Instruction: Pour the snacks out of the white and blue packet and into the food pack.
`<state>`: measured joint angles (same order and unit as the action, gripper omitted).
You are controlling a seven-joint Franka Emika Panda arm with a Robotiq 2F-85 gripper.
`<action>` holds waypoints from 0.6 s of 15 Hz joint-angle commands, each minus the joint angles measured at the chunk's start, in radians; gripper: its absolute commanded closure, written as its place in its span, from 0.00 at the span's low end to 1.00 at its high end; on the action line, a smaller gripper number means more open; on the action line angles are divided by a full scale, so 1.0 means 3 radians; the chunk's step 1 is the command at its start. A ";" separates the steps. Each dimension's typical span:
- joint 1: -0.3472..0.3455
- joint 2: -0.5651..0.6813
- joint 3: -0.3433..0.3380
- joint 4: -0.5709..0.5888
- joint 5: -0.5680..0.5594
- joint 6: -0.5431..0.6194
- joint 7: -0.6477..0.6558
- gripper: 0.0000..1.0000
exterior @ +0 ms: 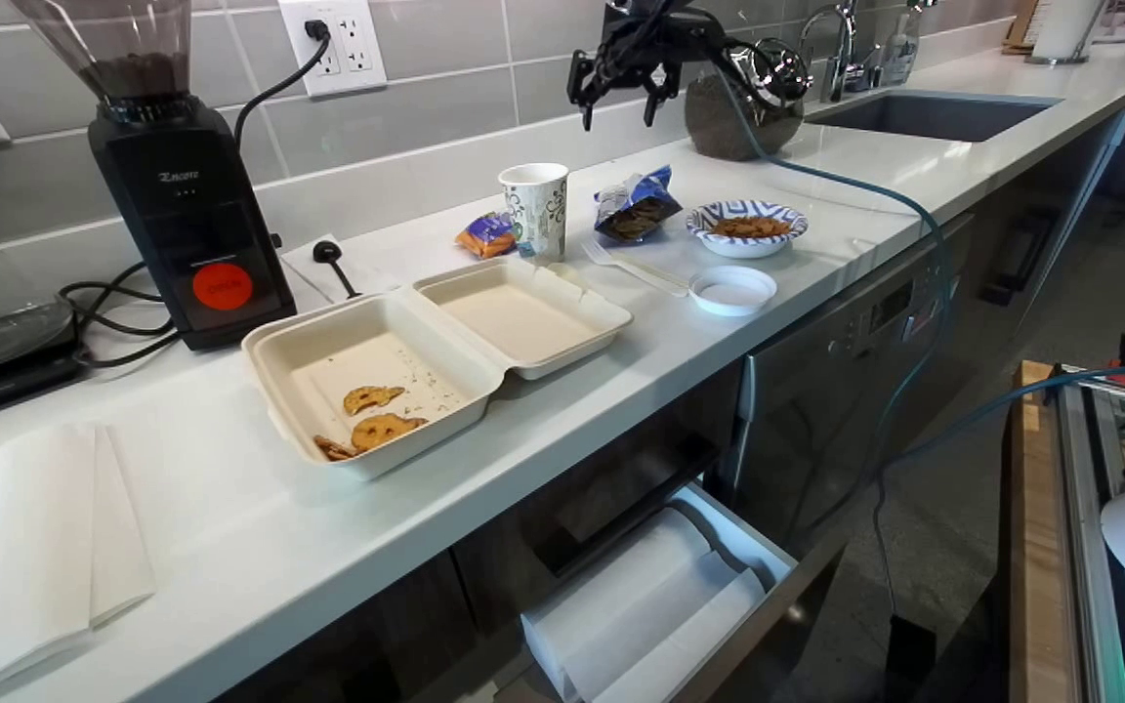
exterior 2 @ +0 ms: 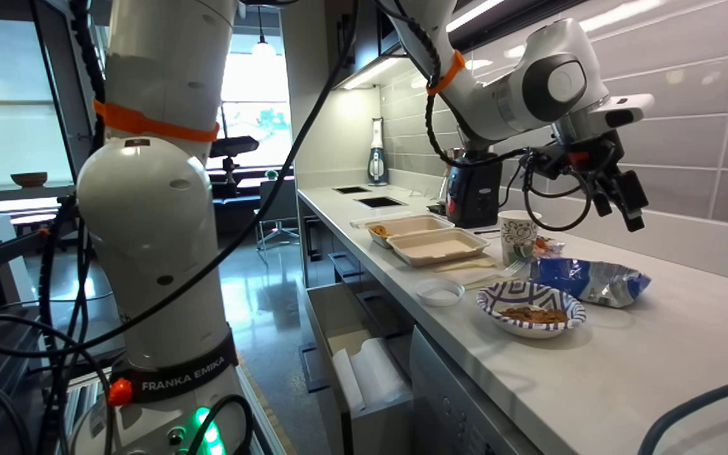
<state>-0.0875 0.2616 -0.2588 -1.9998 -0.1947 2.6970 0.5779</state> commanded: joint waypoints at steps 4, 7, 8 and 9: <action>0.0109 -0.0262 -0.0111 -0.0002 -0.0118 -0.0197 0.0258 0.00; 0.0085 -0.0462 -0.0064 -0.0029 -0.0179 -0.0444 0.0205 0.00; 0.0072 -0.0529 -0.0031 -0.0038 -0.0187 -0.0550 0.0171 0.00; 0.0047 -0.0616 0.0033 -0.0069 -0.0108 -0.0640 0.0042 0.00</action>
<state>-0.0719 0.1544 -0.2744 -1.9900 -0.2284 2.5943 0.6263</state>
